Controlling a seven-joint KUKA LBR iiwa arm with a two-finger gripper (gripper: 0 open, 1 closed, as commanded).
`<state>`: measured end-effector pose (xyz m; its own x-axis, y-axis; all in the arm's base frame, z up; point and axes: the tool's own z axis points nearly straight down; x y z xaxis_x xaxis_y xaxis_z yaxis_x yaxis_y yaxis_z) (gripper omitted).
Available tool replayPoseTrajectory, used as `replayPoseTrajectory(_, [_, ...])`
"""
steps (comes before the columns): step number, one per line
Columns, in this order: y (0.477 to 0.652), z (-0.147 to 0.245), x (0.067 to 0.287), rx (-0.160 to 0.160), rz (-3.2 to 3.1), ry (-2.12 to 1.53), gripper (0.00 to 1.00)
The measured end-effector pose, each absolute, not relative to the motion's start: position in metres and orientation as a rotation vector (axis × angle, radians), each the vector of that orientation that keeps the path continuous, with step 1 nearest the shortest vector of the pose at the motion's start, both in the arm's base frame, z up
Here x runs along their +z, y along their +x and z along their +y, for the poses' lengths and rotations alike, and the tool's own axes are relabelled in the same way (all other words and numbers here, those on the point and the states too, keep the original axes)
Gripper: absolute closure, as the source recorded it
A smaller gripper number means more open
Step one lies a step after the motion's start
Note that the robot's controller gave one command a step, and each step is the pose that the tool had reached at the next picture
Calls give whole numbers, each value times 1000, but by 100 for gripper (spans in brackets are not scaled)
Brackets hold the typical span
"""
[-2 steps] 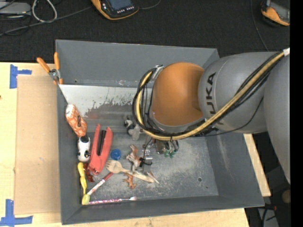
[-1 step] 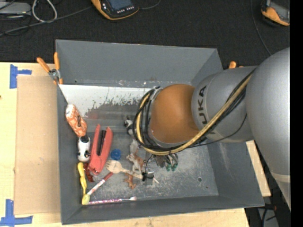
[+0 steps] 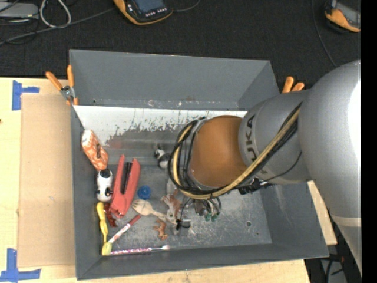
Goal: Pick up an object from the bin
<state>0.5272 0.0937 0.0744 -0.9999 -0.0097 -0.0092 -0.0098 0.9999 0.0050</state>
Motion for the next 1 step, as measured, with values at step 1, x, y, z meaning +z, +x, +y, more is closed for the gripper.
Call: replayPoseTrajectory(1, [518, 92, 72, 6, 3131, -190, 100])
